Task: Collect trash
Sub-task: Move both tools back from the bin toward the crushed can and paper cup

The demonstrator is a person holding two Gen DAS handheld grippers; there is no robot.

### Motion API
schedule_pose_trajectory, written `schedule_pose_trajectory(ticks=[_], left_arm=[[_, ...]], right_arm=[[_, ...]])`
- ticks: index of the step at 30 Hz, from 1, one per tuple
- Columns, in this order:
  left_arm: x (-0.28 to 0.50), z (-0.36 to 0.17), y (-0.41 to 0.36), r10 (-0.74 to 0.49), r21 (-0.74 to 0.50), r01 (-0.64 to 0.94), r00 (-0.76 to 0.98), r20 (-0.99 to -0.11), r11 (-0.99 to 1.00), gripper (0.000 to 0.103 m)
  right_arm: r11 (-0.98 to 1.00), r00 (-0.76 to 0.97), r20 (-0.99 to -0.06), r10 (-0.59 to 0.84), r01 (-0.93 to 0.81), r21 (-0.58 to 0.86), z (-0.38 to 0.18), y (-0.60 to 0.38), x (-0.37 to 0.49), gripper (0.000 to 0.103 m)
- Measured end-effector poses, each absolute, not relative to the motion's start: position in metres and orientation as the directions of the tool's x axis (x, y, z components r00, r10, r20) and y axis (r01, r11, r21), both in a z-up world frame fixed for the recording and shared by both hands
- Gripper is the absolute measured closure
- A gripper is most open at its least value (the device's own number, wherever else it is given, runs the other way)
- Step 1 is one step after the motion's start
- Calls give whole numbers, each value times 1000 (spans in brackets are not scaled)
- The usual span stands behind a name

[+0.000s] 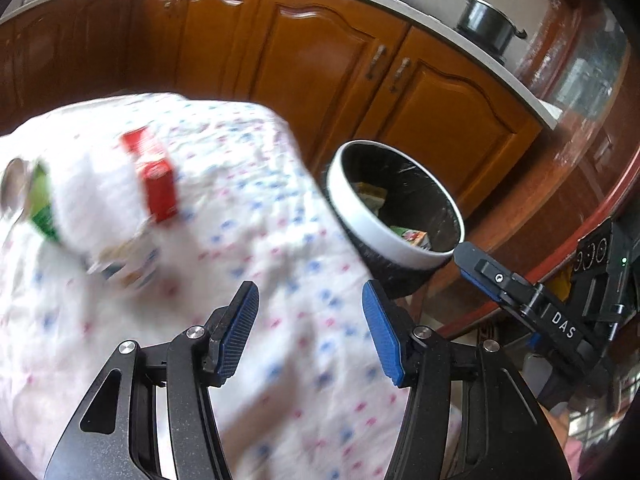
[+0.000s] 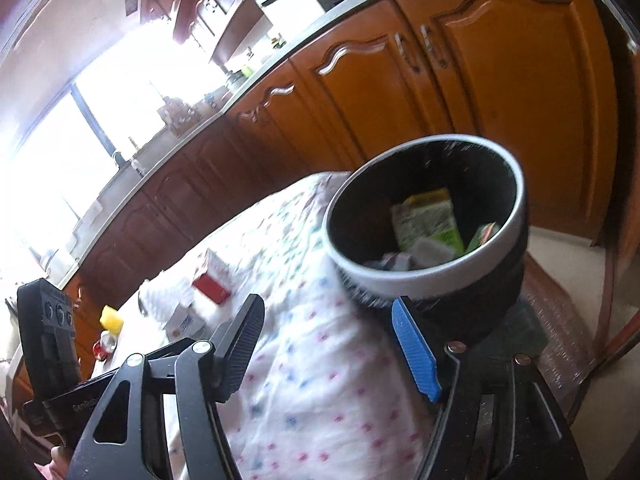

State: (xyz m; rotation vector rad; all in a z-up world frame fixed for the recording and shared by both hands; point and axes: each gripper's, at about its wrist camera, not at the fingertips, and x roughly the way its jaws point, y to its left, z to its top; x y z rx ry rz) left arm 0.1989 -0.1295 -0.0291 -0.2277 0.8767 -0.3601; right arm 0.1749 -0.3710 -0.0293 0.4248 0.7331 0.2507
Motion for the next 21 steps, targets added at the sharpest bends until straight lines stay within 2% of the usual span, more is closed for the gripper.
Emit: schedule_pose_trajectory(ticks=[21], left_arm=[[160, -48, 5, -270, -388, -40, 653, -708, 921, 49]], right_arm=[[854, 575, -636, 514, -277, 440, -46, -250, 173, 34]])
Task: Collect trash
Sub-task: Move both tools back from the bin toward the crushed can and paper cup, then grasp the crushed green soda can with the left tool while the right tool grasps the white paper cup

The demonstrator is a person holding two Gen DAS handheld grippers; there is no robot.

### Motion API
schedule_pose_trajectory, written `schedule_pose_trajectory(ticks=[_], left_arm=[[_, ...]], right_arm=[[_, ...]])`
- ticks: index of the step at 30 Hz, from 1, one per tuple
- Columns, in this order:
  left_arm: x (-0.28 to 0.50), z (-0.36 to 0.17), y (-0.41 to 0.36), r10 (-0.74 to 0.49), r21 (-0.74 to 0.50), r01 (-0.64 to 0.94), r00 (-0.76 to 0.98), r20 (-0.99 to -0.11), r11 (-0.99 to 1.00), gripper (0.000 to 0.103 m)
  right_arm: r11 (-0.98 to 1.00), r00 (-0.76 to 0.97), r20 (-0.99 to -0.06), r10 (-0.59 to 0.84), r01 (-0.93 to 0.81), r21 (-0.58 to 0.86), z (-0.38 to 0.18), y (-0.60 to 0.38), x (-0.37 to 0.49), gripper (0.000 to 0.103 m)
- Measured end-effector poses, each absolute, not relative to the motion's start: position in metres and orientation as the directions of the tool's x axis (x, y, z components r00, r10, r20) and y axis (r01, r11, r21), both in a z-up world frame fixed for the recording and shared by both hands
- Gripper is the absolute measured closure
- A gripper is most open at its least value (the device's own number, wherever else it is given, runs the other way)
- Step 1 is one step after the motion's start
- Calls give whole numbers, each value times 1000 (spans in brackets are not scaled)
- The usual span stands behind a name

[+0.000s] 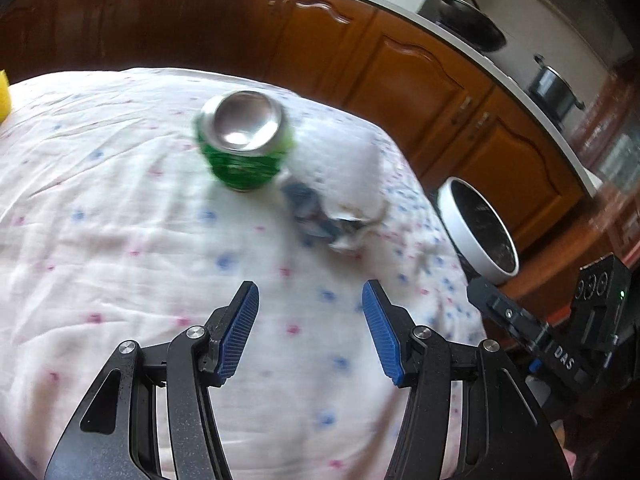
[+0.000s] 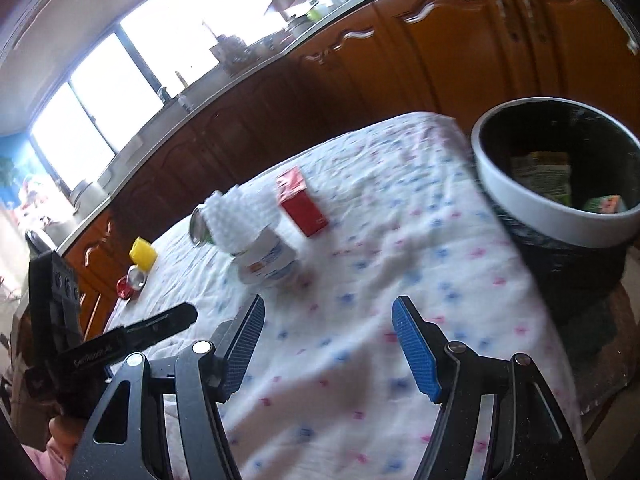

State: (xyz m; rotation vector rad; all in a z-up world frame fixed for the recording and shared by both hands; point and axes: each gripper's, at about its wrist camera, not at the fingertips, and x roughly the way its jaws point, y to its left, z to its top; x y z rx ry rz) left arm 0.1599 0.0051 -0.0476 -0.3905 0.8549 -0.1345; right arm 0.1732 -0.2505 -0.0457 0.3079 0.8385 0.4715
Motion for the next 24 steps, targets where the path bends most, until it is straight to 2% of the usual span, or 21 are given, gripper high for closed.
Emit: schedule_pose_trajectory(ticks=[8, 14, 22, 24], left_arm=[[166, -47, 40, -227, -392, -98, 679, -698, 915, 48], [189, -42, 51, -198, -371, -105, 697, -690, 923, 35], [218, -19, 74, -210, -438, -120, 746, -632, 891, 28], [227, -13, 78, -196, -441, -125, 765, -613, 889, 27]], right_arm=[[835, 527, -648, 550, -328, 442, -52, -215, 193, 34], [822, 495, -656, 569, -333, 461, -61, -198, 214, 34], [807, 481, -649, 590, -321, 496, -68, -190, 233, 35], [805, 475, -651, 592, -320, 499, -70, -188, 235, 38]])
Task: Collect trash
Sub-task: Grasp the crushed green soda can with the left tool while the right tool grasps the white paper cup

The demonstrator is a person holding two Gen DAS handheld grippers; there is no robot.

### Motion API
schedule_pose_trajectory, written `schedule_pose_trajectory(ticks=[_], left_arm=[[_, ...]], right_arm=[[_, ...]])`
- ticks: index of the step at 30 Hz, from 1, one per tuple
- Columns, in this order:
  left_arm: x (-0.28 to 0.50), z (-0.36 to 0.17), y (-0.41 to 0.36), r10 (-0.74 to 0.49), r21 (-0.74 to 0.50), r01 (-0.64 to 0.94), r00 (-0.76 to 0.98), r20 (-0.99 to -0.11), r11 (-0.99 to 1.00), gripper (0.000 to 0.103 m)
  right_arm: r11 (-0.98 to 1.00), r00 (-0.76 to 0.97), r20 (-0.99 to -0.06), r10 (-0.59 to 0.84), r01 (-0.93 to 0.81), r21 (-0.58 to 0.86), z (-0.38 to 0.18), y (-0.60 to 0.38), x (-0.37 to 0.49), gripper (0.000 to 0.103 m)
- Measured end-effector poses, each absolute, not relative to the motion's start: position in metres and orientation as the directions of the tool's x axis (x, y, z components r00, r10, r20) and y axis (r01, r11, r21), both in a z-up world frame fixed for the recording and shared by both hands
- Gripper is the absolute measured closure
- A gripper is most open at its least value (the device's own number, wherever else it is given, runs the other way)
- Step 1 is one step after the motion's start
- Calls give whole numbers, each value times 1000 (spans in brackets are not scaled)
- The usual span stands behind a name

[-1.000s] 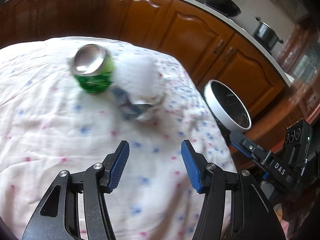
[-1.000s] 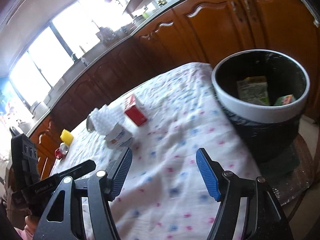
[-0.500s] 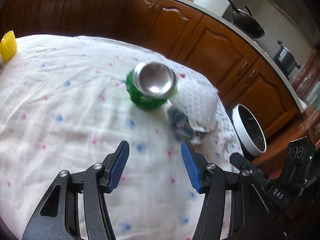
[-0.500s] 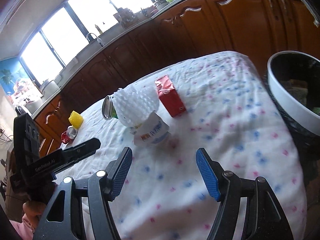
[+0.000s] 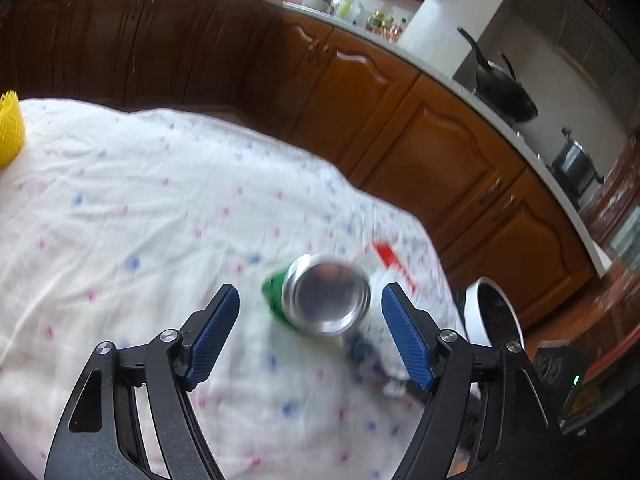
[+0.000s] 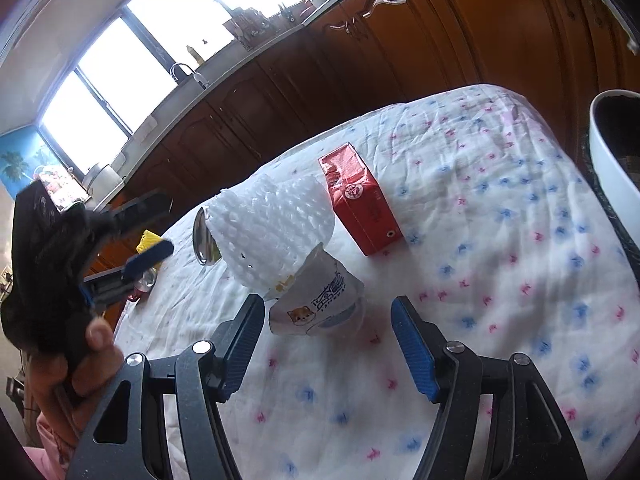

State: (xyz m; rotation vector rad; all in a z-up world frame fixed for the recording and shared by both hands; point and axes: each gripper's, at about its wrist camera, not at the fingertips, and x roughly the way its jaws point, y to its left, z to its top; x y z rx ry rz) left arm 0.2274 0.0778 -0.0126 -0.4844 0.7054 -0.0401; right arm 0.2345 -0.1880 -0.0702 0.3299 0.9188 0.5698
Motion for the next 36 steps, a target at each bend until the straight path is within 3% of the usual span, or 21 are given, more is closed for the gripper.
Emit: schedule_pose_trajectory(ticks=[1, 3, 5, 8, 15, 19, 21, 22, 26, 28, 30, 32, 36], left_arm=[[233, -12, 79, -189, -440, -131, 769, -610, 888, 26], [244, -14, 80, -198, -453, -135, 764, -614, 881, 26], [256, -17, 83, -209, -461, -136, 757, -619, 877, 26], [267, -27, 82, -209, -447, -147, 729, -652, 882, 26], [247, -43, 77, -254, -444, -117, 679, -688, 889, 26], [223, -56, 71, -284, -448, -105, 641, -713, 888, 26], [214, -60, 70, -291, -453, -105, 634, -716, 885, 26], [210, -61, 70, -291, -452, -106, 631, -719, 886, 26], [210, -62, 73, -279, -444, -117, 630, -725, 888, 26], [214, -63, 75, -287, -453, -122, 625, -726, 883, 26], [217, -63, 74, -296, -458, -116, 620, -727, 882, 26], [219, -62, 71, -304, -459, -104, 617, -726, 883, 26], [228, -60, 61, -292, -422, -77, 611, -736, 903, 19]], right_arm=[[805, 474, -651, 593, -320, 500, -71, -186, 235, 42], [804, 471, -652, 594, -324, 499, -72, -186, 233, 66], [805, 465, -657, 593, -330, 493, -72, -186, 230, 80], [813, 471, -663, 582, -340, 473, -69, -186, 224, 94], [819, 470, -671, 574, -337, 464, -68, -203, 208, 97], [807, 462, -661, 591, -329, 491, -66, -212, 205, 82], [807, 473, -655, 590, -326, 491, -62, -215, 206, 60], [808, 483, -648, 589, -325, 492, -60, -218, 206, 56], [809, 497, -640, 586, -312, 499, -57, -217, 217, 52], [799, 489, -634, 598, -304, 519, -58, -212, 226, 46], [786, 483, -624, 614, -296, 543, -59, -207, 235, 34], [781, 489, -616, 617, -290, 552, -59, -204, 241, 29], [779, 484, -621, 617, -263, 569, -67, -199, 259, 32]])
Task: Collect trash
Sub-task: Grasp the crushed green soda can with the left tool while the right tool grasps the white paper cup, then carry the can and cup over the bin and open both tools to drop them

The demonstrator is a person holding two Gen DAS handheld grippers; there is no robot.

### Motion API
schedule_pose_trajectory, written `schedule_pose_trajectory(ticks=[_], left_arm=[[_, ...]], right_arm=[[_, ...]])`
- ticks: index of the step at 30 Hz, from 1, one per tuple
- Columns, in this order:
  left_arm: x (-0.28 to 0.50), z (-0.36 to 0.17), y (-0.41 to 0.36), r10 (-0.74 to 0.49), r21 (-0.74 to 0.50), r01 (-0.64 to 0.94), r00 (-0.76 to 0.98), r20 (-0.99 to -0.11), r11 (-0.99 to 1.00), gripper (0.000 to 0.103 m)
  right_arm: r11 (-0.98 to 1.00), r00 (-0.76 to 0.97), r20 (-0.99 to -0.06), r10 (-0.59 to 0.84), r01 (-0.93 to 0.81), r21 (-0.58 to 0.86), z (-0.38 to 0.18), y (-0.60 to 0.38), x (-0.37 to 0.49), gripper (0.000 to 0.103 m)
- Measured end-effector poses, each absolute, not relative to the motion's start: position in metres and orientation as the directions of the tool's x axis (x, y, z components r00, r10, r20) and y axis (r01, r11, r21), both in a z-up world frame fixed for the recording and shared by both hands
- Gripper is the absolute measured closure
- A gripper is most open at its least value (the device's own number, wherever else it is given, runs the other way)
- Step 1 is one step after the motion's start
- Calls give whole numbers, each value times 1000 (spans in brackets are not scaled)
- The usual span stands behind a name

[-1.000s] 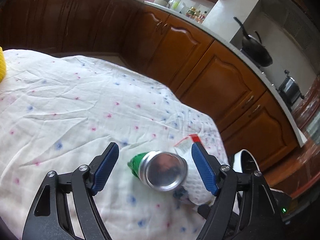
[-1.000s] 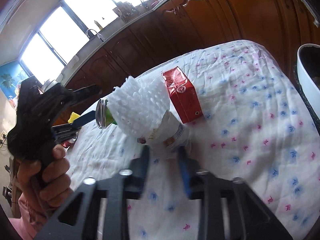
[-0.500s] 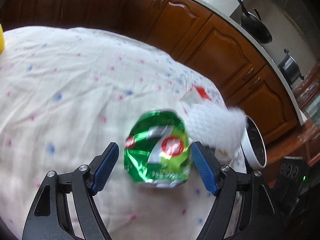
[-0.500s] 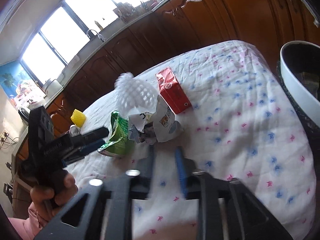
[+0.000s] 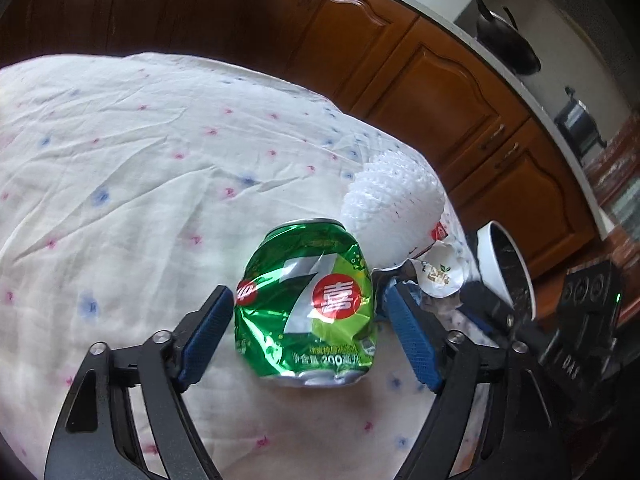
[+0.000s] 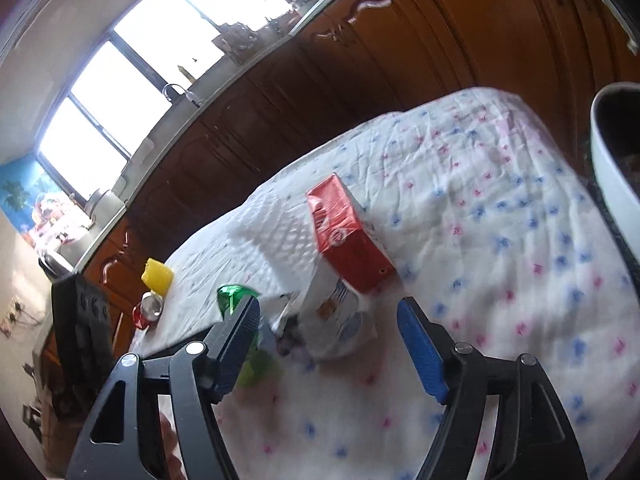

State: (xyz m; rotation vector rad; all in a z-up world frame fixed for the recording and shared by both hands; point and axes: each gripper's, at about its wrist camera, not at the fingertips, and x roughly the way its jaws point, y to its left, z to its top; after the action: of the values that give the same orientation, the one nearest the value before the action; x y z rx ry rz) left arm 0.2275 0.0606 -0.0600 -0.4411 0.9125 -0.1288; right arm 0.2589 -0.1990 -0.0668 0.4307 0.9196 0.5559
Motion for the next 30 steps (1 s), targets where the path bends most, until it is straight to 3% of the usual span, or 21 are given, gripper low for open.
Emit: schedule_pose_trajectory(ticks=[1, 3, 6, 9, 10, 20, 30], left_arm=[[229, -62, 59, -288, -414, -77, 603, -744, 907, 19], [233, -66, 54, -293, -405, -66, 586, -755, 912, 19], [237, -73, 46, -262, -357, -62, 565, -782, 932, 19], [235, -75, 43, -247, -333, -48, 575, -780, 942, 22], [235, -74, 43, -248, -332, -44, 577, -778, 942, 27], [213, -58, 33, -283, -361, 2, 624, -728, 933, 28], [197, -40, -39, -384, -366, 158, 598, -703, 917, 28]], right_arm=[[780, 479, -626, 615, -258, 570, -69, -198, 261, 35], [781, 466, -635, 616, -252, 572, -75, -199, 265, 70], [775, 463, -631, 623, -257, 577, -76, -202, 262, 80], [777, 474, -624, 621, -268, 570, -72, -207, 252, 82], [776, 477, -621, 622, -268, 572, -71, -211, 249, 82], [776, 540, -584, 607, -244, 581, -51, -260, 213, 82], [813, 623, -581, 523, -159, 561, -40, -327, 193, 82]])
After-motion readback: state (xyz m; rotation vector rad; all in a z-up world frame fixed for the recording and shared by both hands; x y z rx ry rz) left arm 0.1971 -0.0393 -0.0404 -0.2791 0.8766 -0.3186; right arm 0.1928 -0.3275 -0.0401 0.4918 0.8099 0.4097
